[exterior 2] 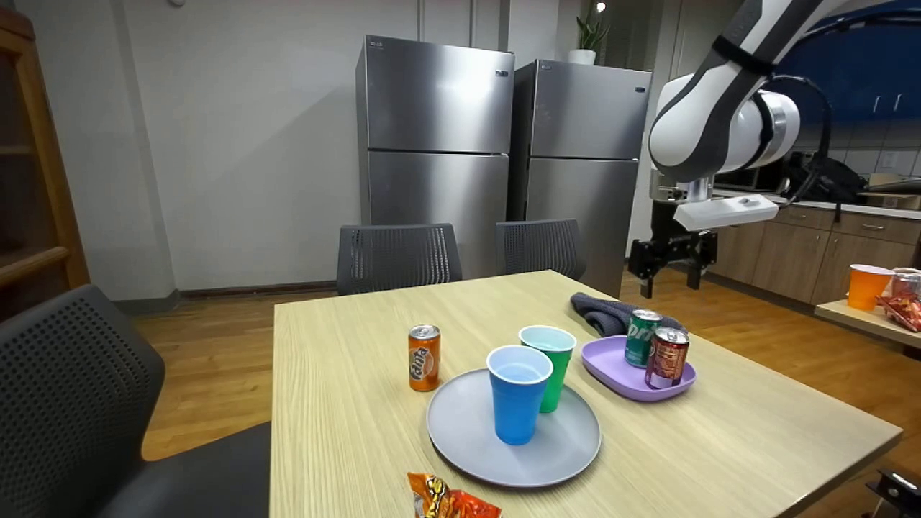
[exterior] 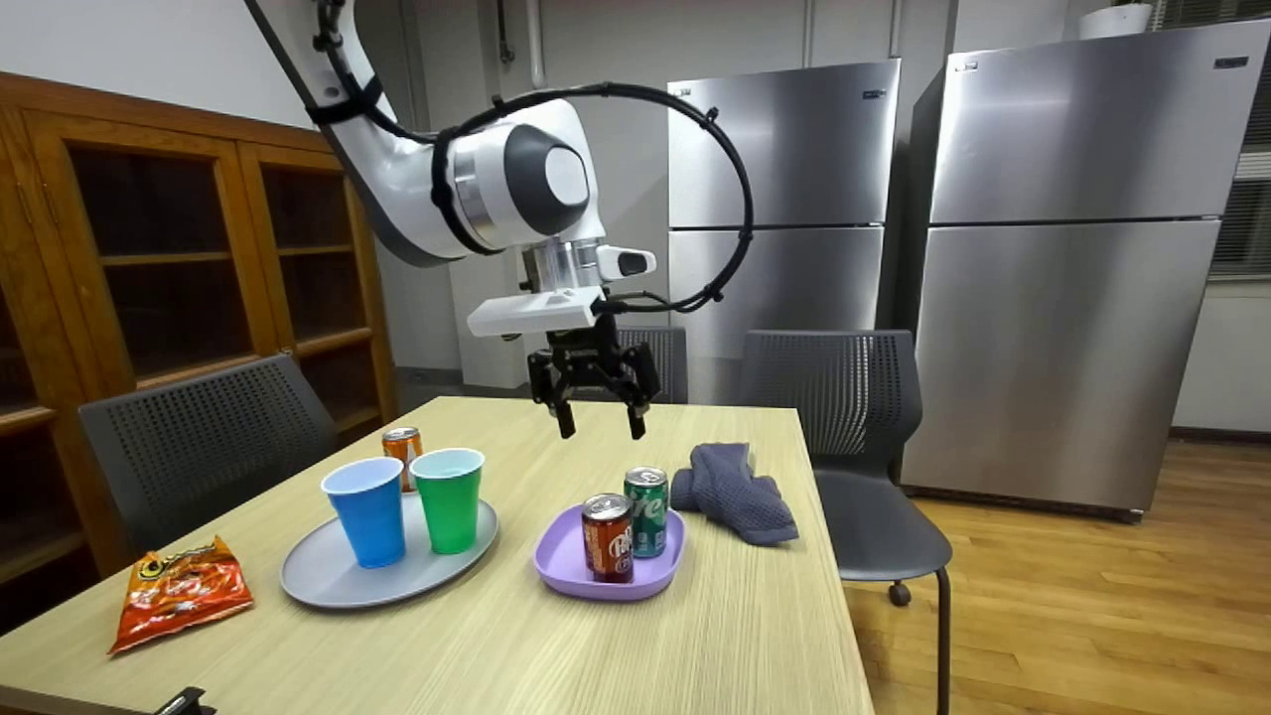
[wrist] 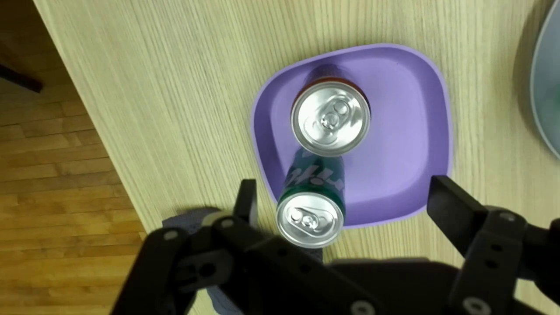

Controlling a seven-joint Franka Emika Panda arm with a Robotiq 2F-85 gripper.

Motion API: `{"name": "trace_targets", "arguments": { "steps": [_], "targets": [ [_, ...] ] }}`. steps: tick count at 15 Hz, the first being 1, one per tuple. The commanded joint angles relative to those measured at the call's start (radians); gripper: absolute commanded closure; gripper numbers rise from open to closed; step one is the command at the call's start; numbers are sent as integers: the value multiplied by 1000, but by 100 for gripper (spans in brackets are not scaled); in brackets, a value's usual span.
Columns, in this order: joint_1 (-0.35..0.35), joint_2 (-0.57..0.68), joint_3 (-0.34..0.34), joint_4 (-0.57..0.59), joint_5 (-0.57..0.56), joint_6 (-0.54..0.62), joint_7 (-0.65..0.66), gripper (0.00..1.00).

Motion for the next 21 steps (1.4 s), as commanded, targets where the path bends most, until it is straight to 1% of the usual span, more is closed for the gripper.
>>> {"name": "trace_targets", "arguments": {
  "steps": [1, 8, 12, 16, 17, 21],
  "targets": [
    [16, -69, 41, -2, -16, -41, 34, 0],
    [48, -54, 154, 63, 94, -24, 37, 0],
    [72, -24, 202, 105, 148, -22, 28, 0],
    [100, 6, 220, 143, 133, -25, 36, 0],
    [90, -15, 214, 104, 138, -4, 18, 0],
    [97, 1, 219, 120, 138, -4, 18, 0]
  ]
}}
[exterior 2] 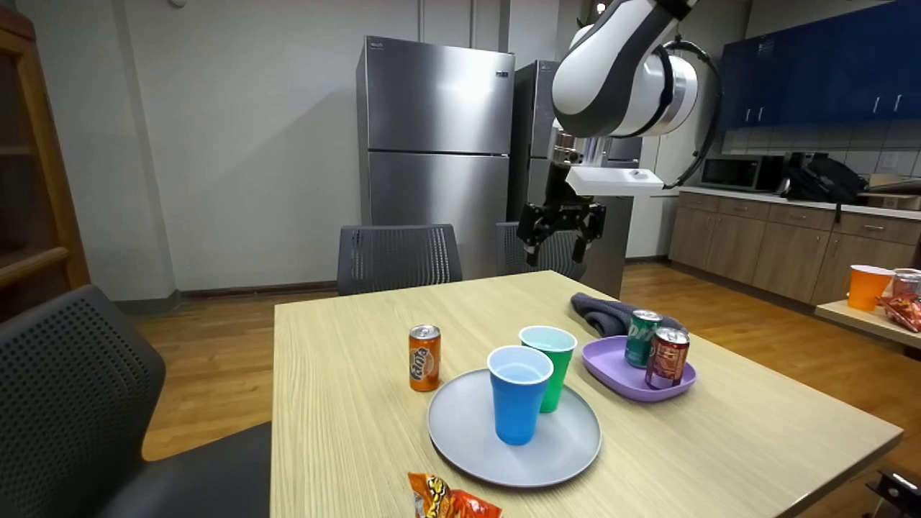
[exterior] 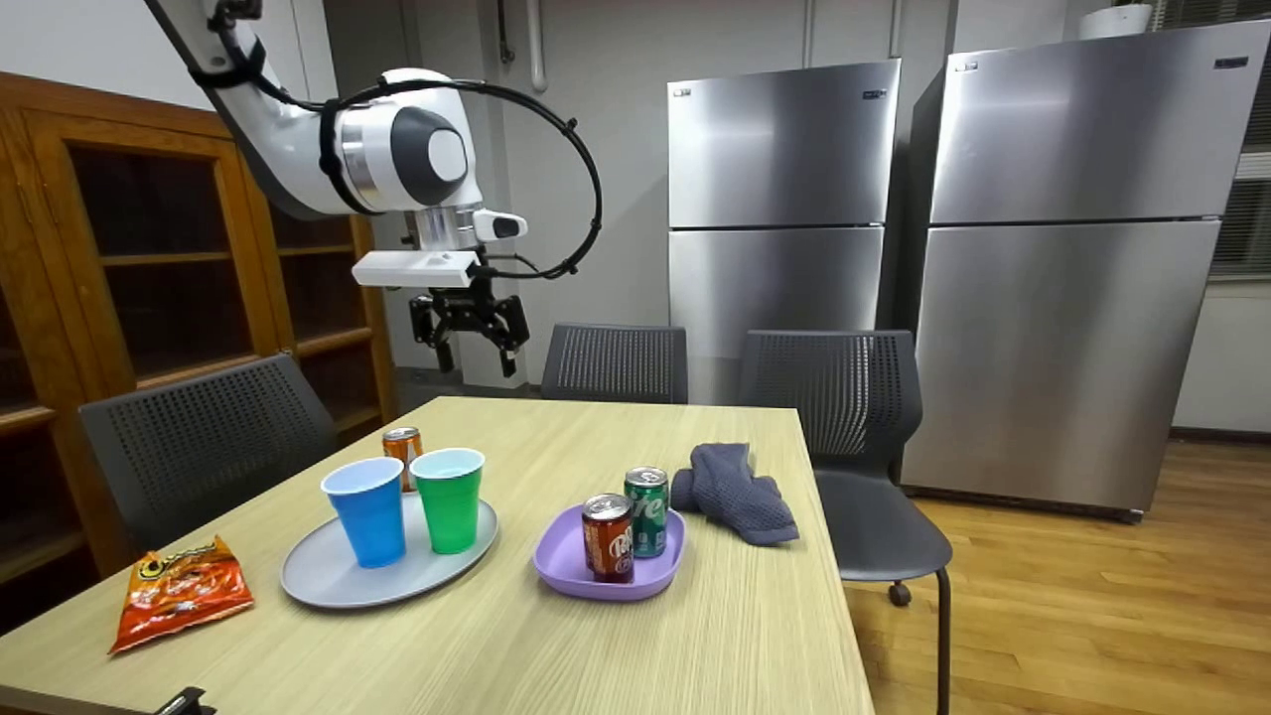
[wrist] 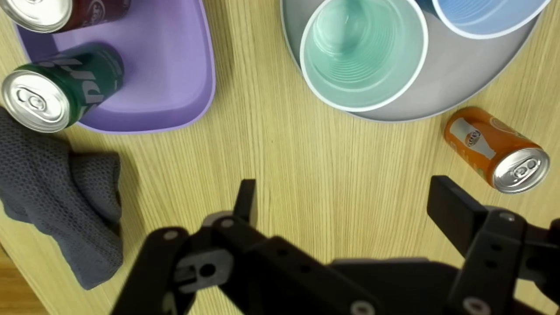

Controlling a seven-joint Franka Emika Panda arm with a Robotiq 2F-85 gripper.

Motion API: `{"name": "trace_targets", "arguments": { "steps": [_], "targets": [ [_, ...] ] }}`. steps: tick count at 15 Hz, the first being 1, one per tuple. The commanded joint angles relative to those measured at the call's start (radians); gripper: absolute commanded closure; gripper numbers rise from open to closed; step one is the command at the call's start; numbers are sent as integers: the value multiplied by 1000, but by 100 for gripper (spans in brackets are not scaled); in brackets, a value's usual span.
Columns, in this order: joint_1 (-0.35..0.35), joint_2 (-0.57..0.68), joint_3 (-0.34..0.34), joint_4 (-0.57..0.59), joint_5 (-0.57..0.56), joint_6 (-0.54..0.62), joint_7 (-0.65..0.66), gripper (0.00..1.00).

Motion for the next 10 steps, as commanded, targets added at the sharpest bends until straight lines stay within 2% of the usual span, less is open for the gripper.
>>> {"name": "trace_targets", "arguments": {
  "steps": [1, 10],
  "targets": [
    [-3, 0, 3, 2, 0, -2, -1, 0],
    [18, 29, 20, 39, -9, 0, -1, 0]
  ]
}}
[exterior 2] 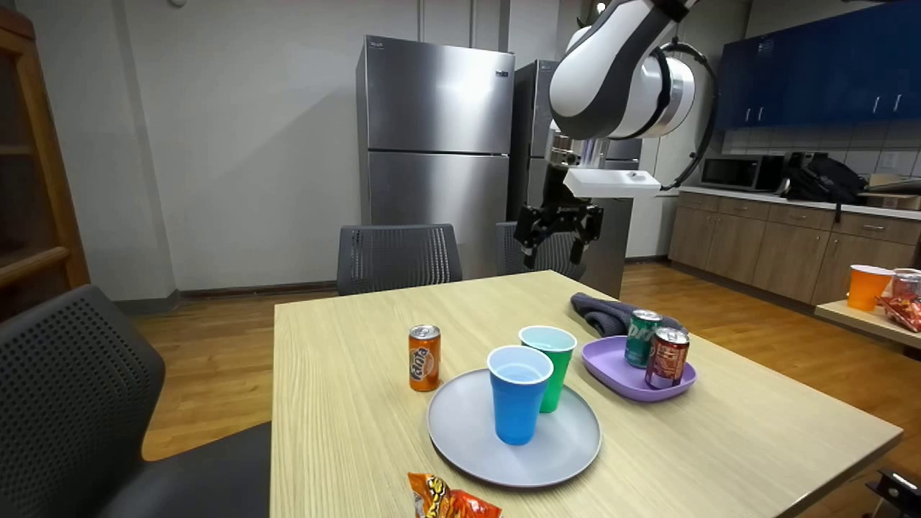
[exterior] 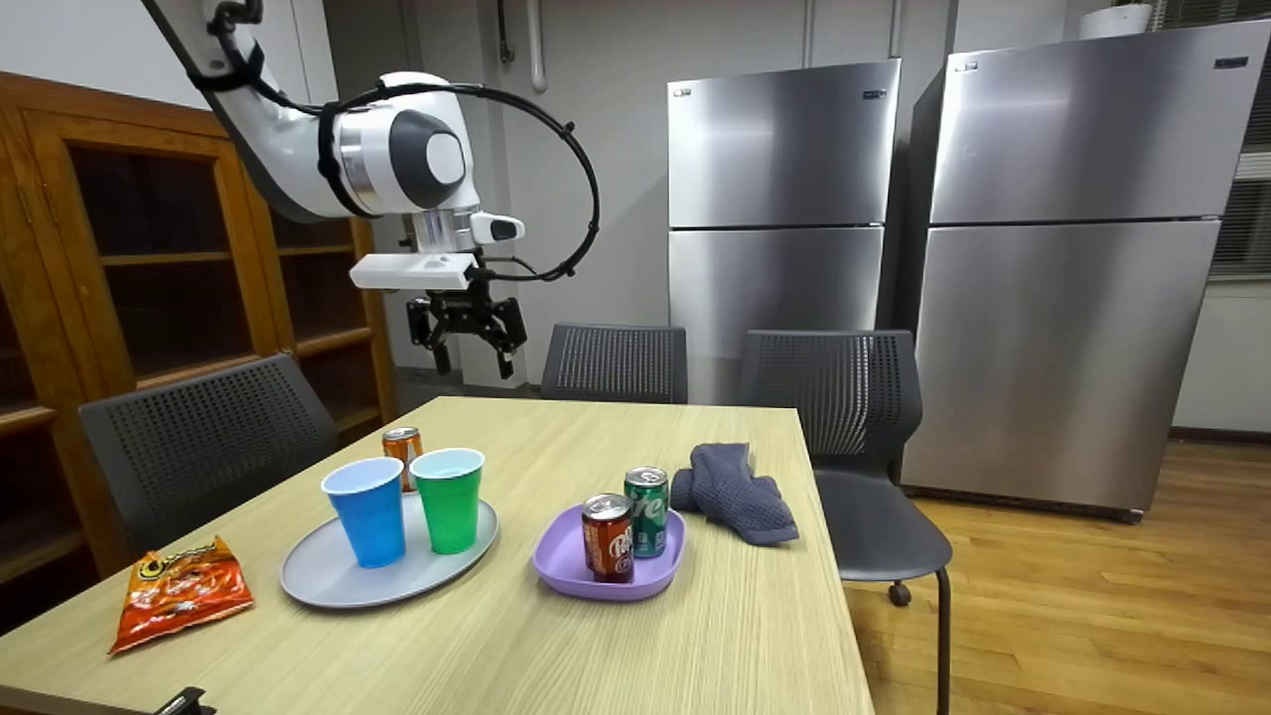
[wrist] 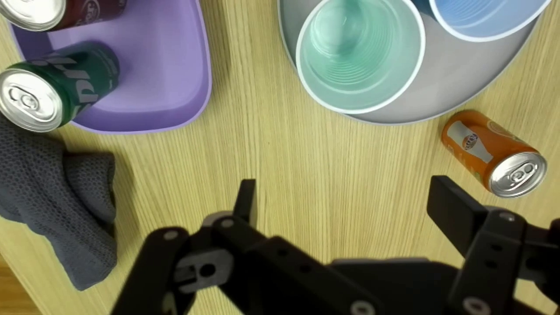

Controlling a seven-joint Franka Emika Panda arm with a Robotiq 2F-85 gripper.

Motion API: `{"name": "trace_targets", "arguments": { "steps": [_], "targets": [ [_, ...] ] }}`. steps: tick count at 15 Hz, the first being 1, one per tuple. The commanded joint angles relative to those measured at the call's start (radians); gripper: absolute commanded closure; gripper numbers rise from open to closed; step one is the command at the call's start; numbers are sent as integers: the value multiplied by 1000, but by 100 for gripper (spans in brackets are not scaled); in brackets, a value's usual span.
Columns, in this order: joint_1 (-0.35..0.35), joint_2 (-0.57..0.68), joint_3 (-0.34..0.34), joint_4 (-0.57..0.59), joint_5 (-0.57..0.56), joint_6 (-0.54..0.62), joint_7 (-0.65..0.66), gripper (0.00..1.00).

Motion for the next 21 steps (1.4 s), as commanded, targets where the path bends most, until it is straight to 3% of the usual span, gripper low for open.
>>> {"name": "trace_targets", "arguments": {
  "steps": [1, 10, 21],
  "targets": [
    [22, 31, 21, 47, -8, -3, 4, 0],
    [106, 183, 47, 217, -26, -30, 15, 0],
    [112, 411, 113, 480, 23, -130, -51, 0]
  ]
}}
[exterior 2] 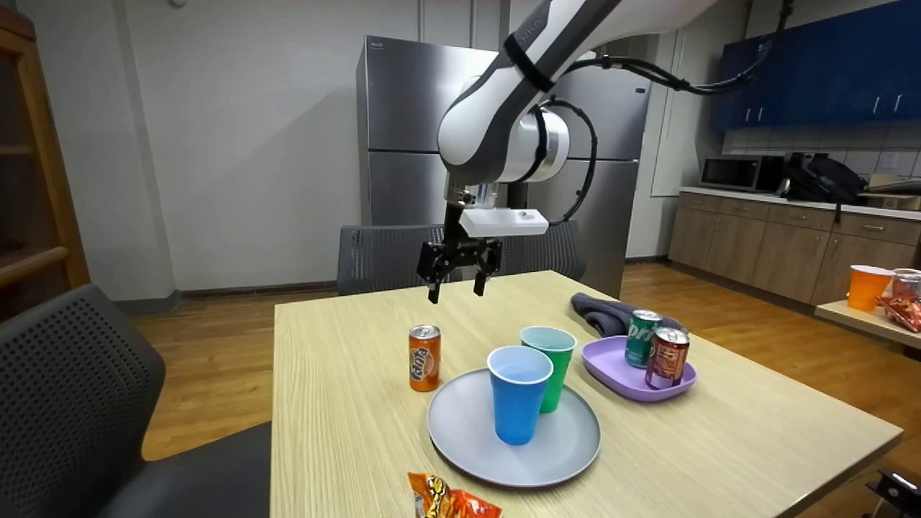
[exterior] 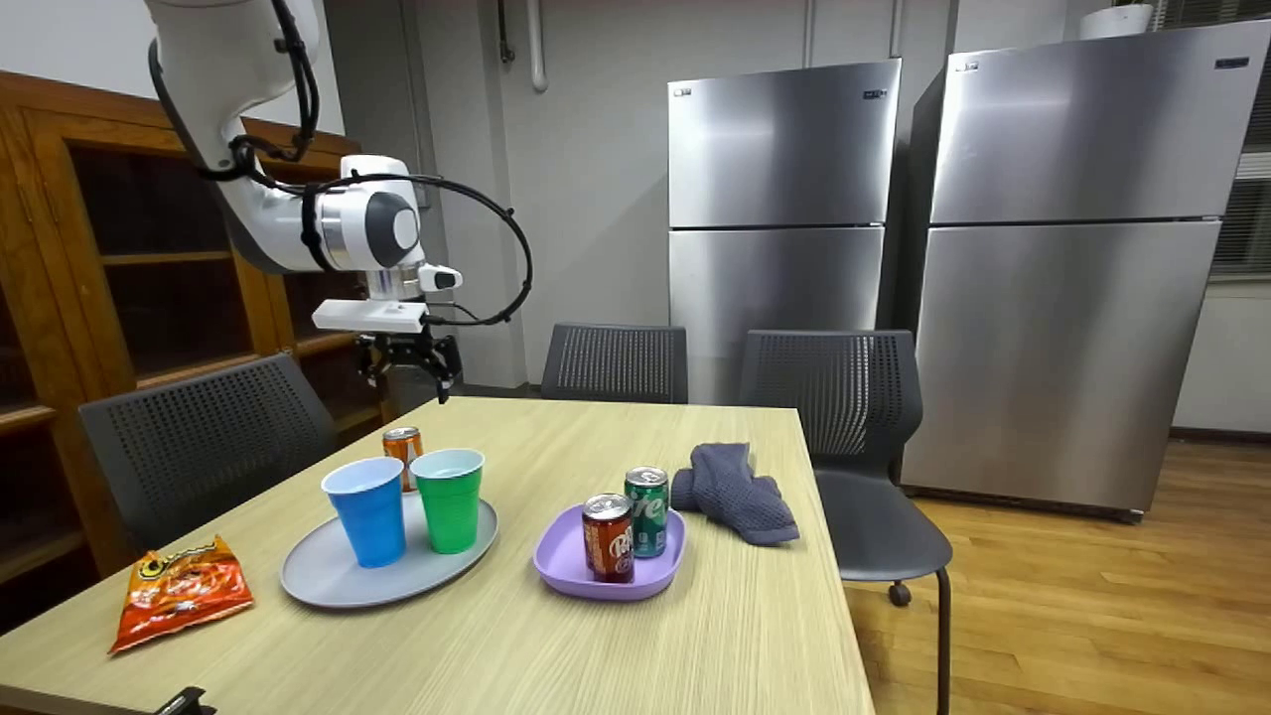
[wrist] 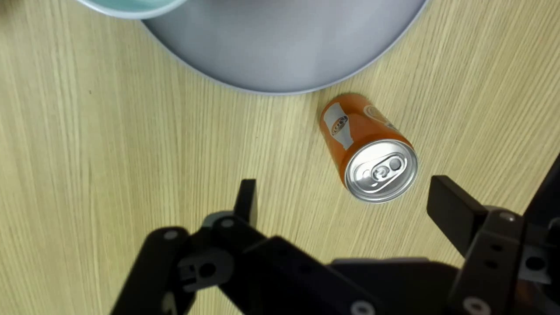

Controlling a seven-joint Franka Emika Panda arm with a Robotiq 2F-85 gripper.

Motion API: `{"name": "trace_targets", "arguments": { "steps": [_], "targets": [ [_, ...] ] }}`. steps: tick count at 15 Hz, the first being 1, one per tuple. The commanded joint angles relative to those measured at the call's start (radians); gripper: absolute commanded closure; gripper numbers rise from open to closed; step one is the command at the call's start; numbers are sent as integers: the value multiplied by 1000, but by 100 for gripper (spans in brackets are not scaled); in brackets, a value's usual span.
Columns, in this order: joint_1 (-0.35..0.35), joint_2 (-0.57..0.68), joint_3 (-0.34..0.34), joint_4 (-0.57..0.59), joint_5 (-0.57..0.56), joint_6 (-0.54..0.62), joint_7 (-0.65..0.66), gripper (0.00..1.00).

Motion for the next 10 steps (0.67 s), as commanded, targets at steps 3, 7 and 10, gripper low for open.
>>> {"name": "trace_targets", "arguments": {
  "steps": [3, 7, 10],
  "targets": [
    [3, 100, 36, 161, 33, -109, -52, 0],
    [13, 153, 37, 230, 27, -157, -51, 0],
    [21, 192, 36, 276, 25, -185, -51, 0]
  ]
}}
